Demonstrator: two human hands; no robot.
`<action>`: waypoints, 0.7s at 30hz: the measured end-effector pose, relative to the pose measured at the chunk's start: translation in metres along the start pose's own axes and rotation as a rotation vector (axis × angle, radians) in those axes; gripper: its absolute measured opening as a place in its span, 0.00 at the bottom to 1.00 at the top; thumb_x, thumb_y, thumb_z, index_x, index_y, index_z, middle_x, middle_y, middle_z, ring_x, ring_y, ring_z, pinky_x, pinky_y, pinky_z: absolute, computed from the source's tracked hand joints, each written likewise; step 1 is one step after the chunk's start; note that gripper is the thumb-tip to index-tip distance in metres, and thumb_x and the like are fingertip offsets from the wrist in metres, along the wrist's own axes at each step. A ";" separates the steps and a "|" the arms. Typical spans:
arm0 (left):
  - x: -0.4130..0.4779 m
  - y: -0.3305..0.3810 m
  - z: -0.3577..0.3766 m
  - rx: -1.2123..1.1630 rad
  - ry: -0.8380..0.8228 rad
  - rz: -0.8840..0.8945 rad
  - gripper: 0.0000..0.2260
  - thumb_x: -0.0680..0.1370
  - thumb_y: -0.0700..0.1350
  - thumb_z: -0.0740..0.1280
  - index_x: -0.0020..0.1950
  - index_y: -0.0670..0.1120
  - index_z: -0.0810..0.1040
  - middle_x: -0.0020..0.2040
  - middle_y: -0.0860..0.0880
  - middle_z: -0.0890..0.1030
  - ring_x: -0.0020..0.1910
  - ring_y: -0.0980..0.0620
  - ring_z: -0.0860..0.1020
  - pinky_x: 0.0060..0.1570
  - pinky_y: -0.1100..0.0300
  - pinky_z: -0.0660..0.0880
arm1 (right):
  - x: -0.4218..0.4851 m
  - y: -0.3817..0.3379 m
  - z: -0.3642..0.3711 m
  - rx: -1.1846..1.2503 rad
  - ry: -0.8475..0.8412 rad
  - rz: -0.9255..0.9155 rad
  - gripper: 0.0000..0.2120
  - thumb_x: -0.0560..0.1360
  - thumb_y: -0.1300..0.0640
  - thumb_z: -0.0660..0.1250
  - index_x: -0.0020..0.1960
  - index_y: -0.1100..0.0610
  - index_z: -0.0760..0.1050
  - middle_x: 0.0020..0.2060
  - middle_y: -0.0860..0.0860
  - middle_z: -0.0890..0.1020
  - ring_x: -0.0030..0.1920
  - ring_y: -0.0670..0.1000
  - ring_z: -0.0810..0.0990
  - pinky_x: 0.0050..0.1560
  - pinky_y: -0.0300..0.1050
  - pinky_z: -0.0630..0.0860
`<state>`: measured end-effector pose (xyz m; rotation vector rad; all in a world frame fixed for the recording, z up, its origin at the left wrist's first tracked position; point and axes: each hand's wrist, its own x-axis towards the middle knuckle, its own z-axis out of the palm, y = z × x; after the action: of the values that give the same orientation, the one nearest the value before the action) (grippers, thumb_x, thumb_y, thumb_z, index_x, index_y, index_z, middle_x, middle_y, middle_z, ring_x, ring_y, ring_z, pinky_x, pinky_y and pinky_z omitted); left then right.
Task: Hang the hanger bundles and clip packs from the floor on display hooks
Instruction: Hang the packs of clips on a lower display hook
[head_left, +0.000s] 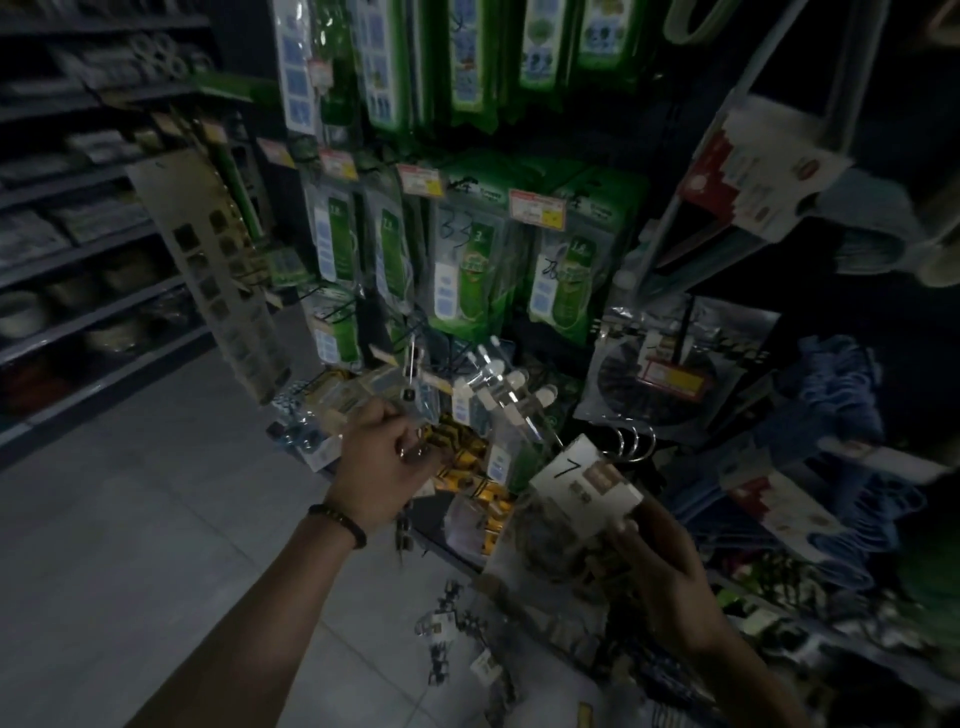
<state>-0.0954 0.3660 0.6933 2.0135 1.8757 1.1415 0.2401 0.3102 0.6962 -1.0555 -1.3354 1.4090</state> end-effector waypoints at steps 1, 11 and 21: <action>0.007 0.009 -0.002 -0.054 0.012 0.006 0.22 0.71 0.43 0.78 0.33 0.50 0.63 0.41 0.48 0.71 0.42 0.49 0.73 0.42 0.54 0.70 | 0.003 -0.004 -0.002 -0.001 0.013 -0.033 0.17 0.82 0.57 0.67 0.71 0.52 0.76 0.61 0.53 0.85 0.59 0.55 0.85 0.55 0.52 0.84; 0.046 0.048 0.003 -0.252 0.020 -0.203 0.13 0.77 0.44 0.74 0.40 0.45 0.70 0.33 0.46 0.75 0.34 0.47 0.76 0.35 0.56 0.71 | 0.011 -0.019 -0.013 -0.370 0.265 -0.001 0.30 0.71 0.28 0.70 0.68 0.41 0.75 0.57 0.43 0.85 0.55 0.50 0.86 0.51 0.54 0.85; 0.119 0.109 0.047 -0.178 -0.539 0.136 0.06 0.82 0.45 0.71 0.55 0.55 0.83 0.53 0.60 0.83 0.52 0.59 0.80 0.48 0.68 0.75 | -0.017 -0.020 -0.084 -1.214 0.296 0.085 0.25 0.80 0.34 0.66 0.71 0.40 0.62 0.52 0.46 0.86 0.47 0.51 0.85 0.42 0.51 0.81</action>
<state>0.0100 0.4692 0.7740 2.0980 1.3433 0.6635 0.3262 0.3138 0.7119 -1.9890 -1.9338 0.3226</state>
